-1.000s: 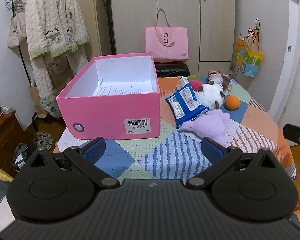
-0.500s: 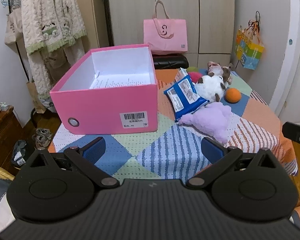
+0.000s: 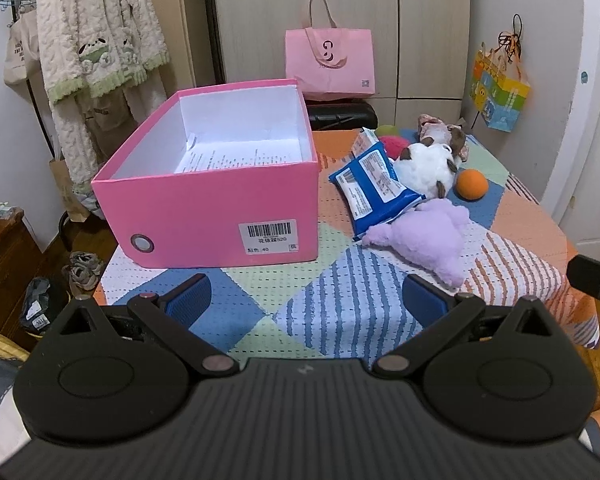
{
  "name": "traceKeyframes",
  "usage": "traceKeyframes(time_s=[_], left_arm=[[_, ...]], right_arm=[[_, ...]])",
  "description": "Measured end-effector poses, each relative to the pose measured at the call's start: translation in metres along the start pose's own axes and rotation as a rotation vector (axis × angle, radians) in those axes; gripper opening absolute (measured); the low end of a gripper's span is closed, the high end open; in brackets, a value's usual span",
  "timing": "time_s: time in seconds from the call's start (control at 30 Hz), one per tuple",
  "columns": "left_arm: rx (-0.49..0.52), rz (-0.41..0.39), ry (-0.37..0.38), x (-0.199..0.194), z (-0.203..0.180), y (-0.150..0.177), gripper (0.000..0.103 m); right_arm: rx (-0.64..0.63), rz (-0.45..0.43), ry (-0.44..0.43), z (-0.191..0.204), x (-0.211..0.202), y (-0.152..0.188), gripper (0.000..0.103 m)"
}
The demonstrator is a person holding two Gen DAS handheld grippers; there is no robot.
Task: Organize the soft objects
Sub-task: 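Close the right tool on the lilac plush bear and lift it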
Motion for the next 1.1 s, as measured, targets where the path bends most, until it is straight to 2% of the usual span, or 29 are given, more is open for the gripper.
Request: traceKeyframes(time_s=[0.27, 0.4, 0.5, 0.63, 0.7, 0.8, 0.9, 1.03, 1.1], left_arm=[[0.038, -0.014, -0.011, 0.002, -0.009, -0.016, 0.103], [0.090, -0.035, 0.011, 0.003, -0.020, -0.028, 0.103], [0.062, -0.056, 0.055, 0.007, -0.024, -0.037, 0.103], [-0.015, -0.040, 0.185, 0.026, -0.027, -0.044, 0.103], [0.001, -0.010, 0.188, 0.040, -0.036, -0.046, 0.100], [0.024, 0.003, 0.158, 0.056, -0.046, -0.047, 0.100], [0.049, 0.016, 0.194, 0.065, -0.055, -0.046, 0.100], [0.071, 0.000, 0.211, 0.074, -0.068, -0.045, 0.098], [0.063, 0.009, 0.238, 0.079, -0.070, -0.044, 0.089]], right_arm=[[-0.046, 0.041, -0.145, -0.002, 0.017, -0.008, 0.103], [-0.095, 0.027, -0.175, -0.006, 0.031, -0.013, 0.103], [-0.136, -0.008, -0.201, -0.011, 0.045, -0.016, 0.103], [-0.132, -0.055, -0.303, -0.019, 0.073, -0.020, 0.103], [-0.134, -0.047, -0.333, -0.020, 0.089, -0.022, 0.103], [-0.213, -0.036, -0.362, -0.012, 0.111, -0.024, 0.103], [-0.354, -0.024, -0.378, 0.004, 0.124, -0.018, 0.103], [-0.490, -0.007, -0.347, 0.018, 0.142, -0.014, 0.103], [-0.514, 0.008, -0.361, 0.022, 0.149, -0.016, 0.103]])
Point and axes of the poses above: each gripper's, at about its wrist camera, not at the fingertips, and x roughly the way its jaws point, z to its left, y to its underside, the point moved 5 cm from there along x, roughly the way its jaws point, and after that the axes turned 11 degrees about z, right-handed, at the moved point
